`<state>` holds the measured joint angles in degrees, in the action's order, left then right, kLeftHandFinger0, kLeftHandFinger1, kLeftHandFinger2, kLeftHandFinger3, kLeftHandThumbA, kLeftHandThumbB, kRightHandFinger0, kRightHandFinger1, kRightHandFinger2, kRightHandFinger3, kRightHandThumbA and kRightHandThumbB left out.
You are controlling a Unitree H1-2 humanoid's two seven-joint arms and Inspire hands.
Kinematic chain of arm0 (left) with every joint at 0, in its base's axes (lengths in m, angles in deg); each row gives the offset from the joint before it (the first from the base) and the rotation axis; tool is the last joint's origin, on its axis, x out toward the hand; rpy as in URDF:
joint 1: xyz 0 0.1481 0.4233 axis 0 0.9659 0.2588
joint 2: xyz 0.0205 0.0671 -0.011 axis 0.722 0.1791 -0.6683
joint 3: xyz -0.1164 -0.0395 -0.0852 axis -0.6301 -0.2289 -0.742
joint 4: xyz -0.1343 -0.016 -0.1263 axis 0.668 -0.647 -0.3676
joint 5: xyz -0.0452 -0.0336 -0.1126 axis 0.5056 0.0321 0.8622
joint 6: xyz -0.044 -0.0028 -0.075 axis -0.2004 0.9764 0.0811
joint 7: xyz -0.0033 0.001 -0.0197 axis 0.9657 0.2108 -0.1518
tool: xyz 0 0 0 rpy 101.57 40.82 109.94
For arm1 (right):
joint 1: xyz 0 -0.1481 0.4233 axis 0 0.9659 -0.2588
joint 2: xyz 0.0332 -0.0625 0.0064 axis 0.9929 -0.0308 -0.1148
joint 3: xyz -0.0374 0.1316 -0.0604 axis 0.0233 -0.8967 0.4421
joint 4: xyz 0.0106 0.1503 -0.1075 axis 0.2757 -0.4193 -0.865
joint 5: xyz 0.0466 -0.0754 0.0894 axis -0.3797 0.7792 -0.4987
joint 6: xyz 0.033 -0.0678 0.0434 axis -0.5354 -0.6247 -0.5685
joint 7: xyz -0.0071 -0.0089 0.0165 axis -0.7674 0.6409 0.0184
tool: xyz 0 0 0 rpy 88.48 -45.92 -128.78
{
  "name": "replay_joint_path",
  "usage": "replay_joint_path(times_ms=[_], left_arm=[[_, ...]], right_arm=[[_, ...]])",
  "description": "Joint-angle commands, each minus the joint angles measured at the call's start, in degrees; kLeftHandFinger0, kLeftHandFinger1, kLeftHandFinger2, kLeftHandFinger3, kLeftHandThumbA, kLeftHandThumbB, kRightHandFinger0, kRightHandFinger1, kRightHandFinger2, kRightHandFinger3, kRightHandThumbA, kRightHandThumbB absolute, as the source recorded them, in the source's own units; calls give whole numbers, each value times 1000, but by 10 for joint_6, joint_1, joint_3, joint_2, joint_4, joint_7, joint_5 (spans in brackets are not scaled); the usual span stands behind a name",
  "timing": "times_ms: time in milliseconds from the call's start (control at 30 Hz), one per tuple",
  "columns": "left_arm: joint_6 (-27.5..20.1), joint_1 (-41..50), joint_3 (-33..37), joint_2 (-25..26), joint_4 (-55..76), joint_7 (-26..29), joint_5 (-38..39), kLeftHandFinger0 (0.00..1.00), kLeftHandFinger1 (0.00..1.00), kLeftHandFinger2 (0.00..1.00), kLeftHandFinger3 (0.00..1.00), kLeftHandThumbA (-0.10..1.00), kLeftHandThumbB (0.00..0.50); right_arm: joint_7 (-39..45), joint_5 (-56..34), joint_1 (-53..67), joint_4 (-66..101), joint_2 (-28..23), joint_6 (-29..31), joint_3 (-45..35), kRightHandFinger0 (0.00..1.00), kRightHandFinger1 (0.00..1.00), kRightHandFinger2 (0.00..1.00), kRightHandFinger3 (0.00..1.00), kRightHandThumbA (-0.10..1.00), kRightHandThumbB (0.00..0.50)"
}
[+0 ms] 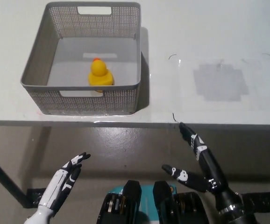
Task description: Use the right hand to pick up a yellow duck toy and place it into a container on the left hand side
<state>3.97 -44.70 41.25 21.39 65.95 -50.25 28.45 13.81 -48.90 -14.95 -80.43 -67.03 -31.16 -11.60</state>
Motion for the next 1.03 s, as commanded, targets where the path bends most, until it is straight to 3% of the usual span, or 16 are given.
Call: replay_joint_path(times_ms=[0, 100, 300, 433, 467, 733, 1000], left_arm=[[-25, -6, -10, 0, 4, 7, 18, 1000, 1000, 1000, 1000, 1000, 309], [-26, -8, -11, 0, 1, 3, 26, 1000, 1000, 1000, 1000, 1000, 303], [-15, -15, -13, 1, 4, 6, 23, 1000, 1000, 1000, 1000, 1000, 311], [-23, -18, -15, -2, -5, 10, 26, 1000, 1000, 1000, 1000, 1000, 315], [-22, -15, -15, -2, -4, 10, 25, 1000, 1000, 1000, 1000, 1000, 323], [-22, -24, -22, 2, -6, 7, 35, 1000, 1000, 1000, 1000, 1000, 318], [-21, -24, -28, -4, -8, 10, 38, 1000, 1000, 1000, 1000, 1000, 302]], right_arm=[[21, -65, -1, -3, 7, 31, -20, 1000, 1000, 1000, 1000, 1000, 370], [21, -71, -5, -5, 1, 19, -32, 1000, 1000, 1000, 1000, 1000, 386], [21, -67, -24, -36, 4, 22, -49, 1000, 1000, 1000, 1000, 1000, 372], [30, -81, -29, -53, 8, 30, -53, 1000, 1000, 1000, 1000, 1000, 394], [26, -71, -21, -50, 5, 33, -53, 1000, 1000, 1000, 1000, 1000, 422], [29, -72, 30, -8, -8, 58, -57, 1000, 1000, 1000, 1000, 1000, 334], [25, -58, 47, -6, -9, 61, -59, 1000, 1000, 1000, 1000, 1000, 367]])
